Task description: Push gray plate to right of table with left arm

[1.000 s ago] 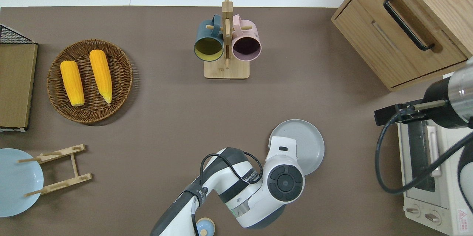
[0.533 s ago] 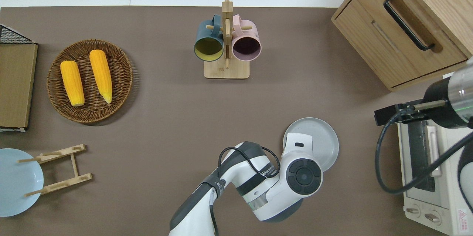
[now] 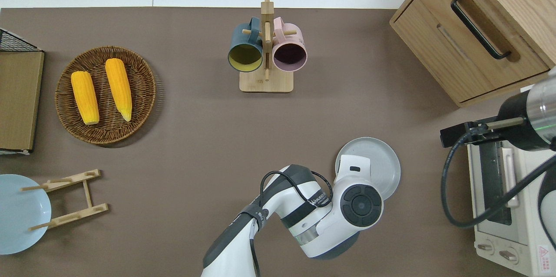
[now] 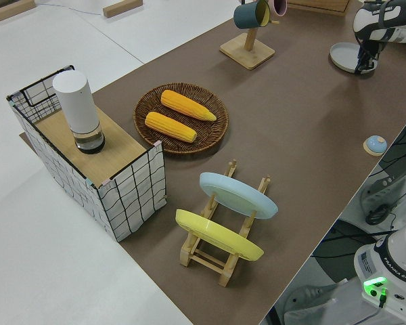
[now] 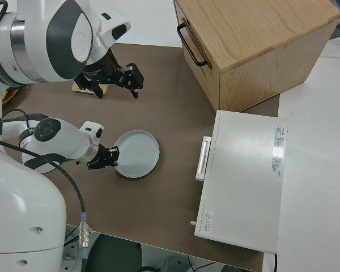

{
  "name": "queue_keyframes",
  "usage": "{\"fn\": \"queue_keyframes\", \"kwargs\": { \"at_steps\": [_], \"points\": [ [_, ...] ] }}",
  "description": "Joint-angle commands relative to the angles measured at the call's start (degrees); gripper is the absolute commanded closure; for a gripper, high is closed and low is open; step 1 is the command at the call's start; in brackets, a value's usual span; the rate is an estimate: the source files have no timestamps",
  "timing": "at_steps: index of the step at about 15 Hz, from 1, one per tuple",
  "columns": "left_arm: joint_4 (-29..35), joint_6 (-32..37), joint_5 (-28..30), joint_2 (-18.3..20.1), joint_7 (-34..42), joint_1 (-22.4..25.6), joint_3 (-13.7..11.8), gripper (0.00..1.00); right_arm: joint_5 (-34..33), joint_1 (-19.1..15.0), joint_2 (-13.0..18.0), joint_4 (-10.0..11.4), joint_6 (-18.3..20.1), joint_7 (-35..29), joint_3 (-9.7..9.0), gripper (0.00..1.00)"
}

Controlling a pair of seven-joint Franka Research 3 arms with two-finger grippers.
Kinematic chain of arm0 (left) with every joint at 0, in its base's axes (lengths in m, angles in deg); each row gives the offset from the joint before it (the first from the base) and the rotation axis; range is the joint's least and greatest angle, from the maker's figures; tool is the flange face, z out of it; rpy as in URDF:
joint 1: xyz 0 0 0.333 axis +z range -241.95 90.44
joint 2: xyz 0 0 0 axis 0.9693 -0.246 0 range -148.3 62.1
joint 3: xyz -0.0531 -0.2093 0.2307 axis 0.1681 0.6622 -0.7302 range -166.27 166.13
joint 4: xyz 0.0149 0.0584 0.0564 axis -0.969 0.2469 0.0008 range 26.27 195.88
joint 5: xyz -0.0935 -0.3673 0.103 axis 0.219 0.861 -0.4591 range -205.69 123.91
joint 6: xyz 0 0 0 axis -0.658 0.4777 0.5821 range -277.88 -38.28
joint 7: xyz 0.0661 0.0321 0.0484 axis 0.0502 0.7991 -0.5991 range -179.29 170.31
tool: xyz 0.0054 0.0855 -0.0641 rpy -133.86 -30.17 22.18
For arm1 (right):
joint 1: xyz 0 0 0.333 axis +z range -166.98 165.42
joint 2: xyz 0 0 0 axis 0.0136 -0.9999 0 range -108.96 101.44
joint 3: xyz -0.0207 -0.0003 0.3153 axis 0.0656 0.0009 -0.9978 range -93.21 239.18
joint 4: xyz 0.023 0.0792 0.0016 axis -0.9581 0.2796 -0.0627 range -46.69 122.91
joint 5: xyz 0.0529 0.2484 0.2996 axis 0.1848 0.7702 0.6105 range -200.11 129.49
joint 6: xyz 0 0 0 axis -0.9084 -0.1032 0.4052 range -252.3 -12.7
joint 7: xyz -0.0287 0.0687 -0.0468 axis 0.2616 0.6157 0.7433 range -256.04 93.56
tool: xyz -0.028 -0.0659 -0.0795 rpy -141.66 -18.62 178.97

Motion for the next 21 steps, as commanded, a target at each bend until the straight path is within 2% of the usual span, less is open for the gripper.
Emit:
{"fn": "queue_keyframes", "kwargs": {
  "at_steps": [1, 6, 8, 9, 11, 13, 15, 21],
  "points": [
    [-2.0, 2.6, -1.0, -1.2, -0.9, -1.2, -0.9, 0.65, 0.6, -0.7, 0.4, -0.1, 0.6, 0.1, -0.3, 0.017],
    [-2.1, 3.2, -1.1, -1.0, -1.0, -1.2, -1.0, 0.16, 0.6, -0.7, 0.4, -0.1, 0.6, 0.1, -0.3, 0.017],
    [-3.0, 4.7, -1.1, -1.0, -0.9, -1.2, -1.0, 0.08, 0.6, -0.7, 0.4, -0.1, 0.7, 0.1, -0.3, 0.017],
    [-3.7, 5.7, -1.1, -1.0, -0.9, -1.2, -1.0, 0.01, 0.5, -0.7, 0.4, -0.1, 0.6, 0.1, -0.3, 0.017],
    [-3.7, 6.1, -2.3, -0.7, -0.9, -1.2, -1.0, 0.01, 0.6, -0.7, 0.4, 0.0, 0.7, 0.1, -0.3, 0.017],
    [-3.6, 7.2, -6.2, -0.6, -0.7, -1.0, -0.8, 0.01, 0.6, -0.7, 0.4, -0.1, 0.7, 0.1, -0.3, 0.017],
    [-3.7, 8.4, -6.7, -0.4, -0.1, -0.8, -0.7, 0.02, 0.5, -0.7, 0.4, -0.1, 0.7, 0.1, -0.3, 0.017],
    [-3.7, 14.7, -6.9, 2.8, 9.5, 0.7, -1.0, 0.02, 0.6, -0.7, 0.4, -0.1, 0.7, 0.1, -0.3, 0.017]
  ]
}}
